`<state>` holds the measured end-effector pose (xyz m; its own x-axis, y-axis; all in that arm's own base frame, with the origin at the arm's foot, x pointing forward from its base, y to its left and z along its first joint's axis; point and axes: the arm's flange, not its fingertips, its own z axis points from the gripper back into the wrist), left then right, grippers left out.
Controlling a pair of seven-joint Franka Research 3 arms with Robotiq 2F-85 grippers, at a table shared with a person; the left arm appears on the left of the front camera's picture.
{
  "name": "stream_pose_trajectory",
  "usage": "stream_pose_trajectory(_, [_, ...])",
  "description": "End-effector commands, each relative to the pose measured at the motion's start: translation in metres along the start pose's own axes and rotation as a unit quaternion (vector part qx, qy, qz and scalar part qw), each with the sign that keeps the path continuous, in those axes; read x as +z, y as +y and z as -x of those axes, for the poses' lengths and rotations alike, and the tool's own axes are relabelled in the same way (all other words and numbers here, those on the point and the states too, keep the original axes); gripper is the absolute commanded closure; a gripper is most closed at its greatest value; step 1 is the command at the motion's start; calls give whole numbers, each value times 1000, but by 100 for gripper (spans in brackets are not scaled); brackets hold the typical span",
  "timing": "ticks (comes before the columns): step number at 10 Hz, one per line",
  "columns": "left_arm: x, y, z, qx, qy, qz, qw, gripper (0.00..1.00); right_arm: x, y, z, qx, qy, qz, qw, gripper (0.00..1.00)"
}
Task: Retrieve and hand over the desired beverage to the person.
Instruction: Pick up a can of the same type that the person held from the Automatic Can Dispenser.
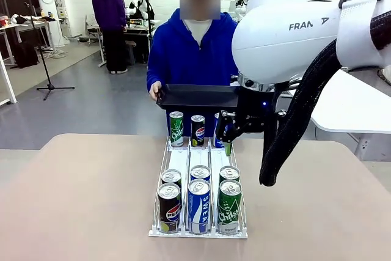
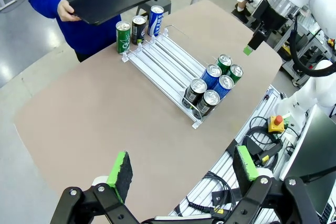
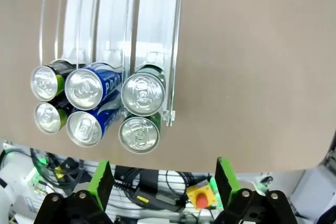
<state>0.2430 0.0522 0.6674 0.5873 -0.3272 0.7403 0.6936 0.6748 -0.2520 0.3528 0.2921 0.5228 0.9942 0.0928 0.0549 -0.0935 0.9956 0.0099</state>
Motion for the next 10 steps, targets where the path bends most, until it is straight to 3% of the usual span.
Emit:
stream_pose_trajectory(1, [1,1,1,-8,-2,6,1000,0,9,5,-3,15,3,-1,1000,0])
stream_pose_trajectory(6, [1,1,1,-8,-2,6,1000,0,9,5,-2,6,-3,-4,1000,0])
stream_pose_trajectory(8, [1,1,1,-8,-2,6,1000,0,-17,15,16,-59,22,-50,997,0])
stream_pose_trajectory(10, [1,1,1,-8,-2,6,1000,0,-31,19,26,-103,44,-48,993,0])
